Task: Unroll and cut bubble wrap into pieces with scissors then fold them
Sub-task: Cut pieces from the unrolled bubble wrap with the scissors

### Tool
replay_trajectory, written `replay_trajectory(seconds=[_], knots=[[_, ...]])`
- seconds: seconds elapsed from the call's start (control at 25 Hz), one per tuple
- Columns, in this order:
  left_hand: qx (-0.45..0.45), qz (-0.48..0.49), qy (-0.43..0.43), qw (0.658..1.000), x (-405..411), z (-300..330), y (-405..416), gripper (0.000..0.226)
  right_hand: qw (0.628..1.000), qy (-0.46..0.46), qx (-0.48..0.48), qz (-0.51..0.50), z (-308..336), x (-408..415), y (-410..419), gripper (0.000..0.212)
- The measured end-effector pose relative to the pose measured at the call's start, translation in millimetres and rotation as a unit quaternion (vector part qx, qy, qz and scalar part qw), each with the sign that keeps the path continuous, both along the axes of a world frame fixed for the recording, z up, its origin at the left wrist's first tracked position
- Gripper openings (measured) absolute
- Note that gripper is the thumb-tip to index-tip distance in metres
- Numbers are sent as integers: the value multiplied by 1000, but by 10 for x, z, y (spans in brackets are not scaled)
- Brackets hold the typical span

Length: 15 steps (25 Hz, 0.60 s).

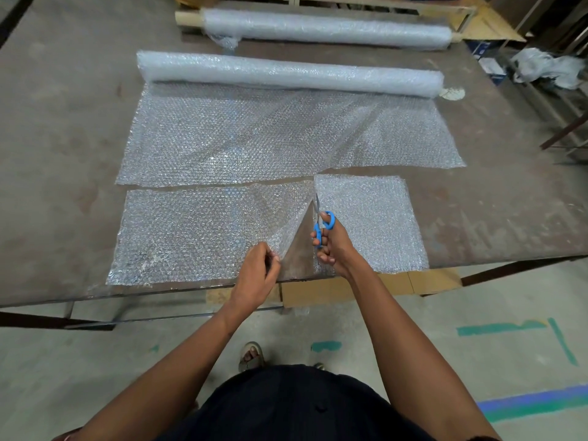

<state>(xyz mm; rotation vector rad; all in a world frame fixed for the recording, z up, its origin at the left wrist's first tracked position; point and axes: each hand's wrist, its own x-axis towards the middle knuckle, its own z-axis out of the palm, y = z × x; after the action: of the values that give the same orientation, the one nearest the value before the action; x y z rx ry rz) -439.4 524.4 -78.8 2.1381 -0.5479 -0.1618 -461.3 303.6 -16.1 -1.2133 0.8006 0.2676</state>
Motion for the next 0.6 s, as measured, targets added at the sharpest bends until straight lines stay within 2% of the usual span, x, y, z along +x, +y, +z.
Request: replay_trajectory(seconds=[0.24, 0.6], knots=[[-27, 31, 32, 999, -11, 12, 14, 19, 1000, 4, -15, -9, 48, 21, 33, 60], [-19, 28, 35, 999, -6, 1, 26, 18, 999, -15, 25, -31, -78, 122, 53, 59]])
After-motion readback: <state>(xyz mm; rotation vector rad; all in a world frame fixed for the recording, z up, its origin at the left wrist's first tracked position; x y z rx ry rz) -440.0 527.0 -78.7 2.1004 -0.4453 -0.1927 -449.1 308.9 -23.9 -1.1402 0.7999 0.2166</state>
